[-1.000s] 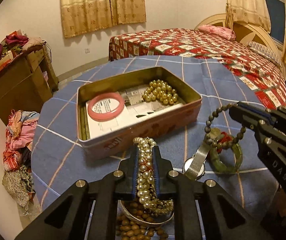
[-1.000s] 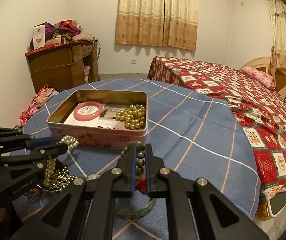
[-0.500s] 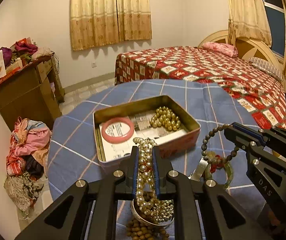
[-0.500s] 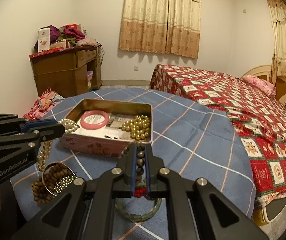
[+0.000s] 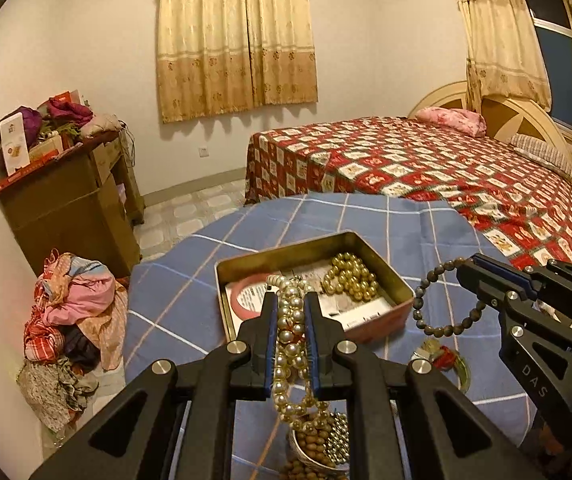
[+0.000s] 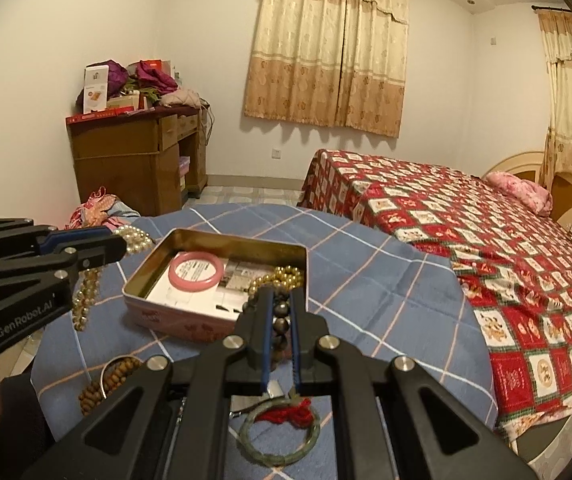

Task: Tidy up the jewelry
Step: 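Lift and carry the pearl necklace and dark beads over the tin with both tools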

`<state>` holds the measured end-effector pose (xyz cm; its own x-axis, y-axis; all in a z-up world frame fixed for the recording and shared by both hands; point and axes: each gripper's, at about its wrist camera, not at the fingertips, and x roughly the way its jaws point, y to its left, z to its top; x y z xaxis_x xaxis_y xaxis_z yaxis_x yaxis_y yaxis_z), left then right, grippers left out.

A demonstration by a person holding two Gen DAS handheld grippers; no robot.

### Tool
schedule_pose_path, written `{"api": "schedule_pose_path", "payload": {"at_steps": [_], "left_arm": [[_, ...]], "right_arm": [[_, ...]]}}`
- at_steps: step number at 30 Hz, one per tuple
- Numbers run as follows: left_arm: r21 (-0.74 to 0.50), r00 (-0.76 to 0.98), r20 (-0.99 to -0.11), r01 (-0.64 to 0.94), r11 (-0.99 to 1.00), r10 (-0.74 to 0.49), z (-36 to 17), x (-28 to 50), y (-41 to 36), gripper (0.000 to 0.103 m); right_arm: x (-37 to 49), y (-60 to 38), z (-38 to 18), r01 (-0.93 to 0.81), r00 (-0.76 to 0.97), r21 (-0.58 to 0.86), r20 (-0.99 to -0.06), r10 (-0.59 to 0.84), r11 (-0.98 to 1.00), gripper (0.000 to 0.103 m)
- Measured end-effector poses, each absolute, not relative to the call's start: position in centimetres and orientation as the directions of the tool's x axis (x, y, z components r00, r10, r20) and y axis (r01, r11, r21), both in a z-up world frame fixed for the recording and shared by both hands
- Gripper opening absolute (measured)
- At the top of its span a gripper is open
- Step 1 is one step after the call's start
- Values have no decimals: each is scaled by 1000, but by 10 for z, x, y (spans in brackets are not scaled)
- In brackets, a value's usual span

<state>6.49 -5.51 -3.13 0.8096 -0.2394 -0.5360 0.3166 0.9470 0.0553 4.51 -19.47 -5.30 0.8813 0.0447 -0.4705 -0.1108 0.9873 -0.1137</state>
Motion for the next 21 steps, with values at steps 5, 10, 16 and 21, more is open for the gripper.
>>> {"api": "schedule_pose_path", "payload": {"at_steps": [5, 10, 16, 21], "left_arm": [[77, 827, -518, 298, 951, -218, -25, 72, -56, 12], [79, 831, -518, 282, 956, -202, -25, 84, -53, 12], [78, 832, -520, 271, 959, -193, -24, 99, -51, 12], [85, 839, -516, 250, 965, -172, -24, 112, -49, 12]], "right_arm": [[52, -190, -48, -116, 887, -135, -460, 42, 984, 9], [61, -187, -43, -120, 890, -151, -454, 39, 981, 9], [74, -182, -37, -122, 893, -164, -448, 36, 979, 9], [84, -178, -35, -120, 896, -180, -443, 29, 976, 9]]}}
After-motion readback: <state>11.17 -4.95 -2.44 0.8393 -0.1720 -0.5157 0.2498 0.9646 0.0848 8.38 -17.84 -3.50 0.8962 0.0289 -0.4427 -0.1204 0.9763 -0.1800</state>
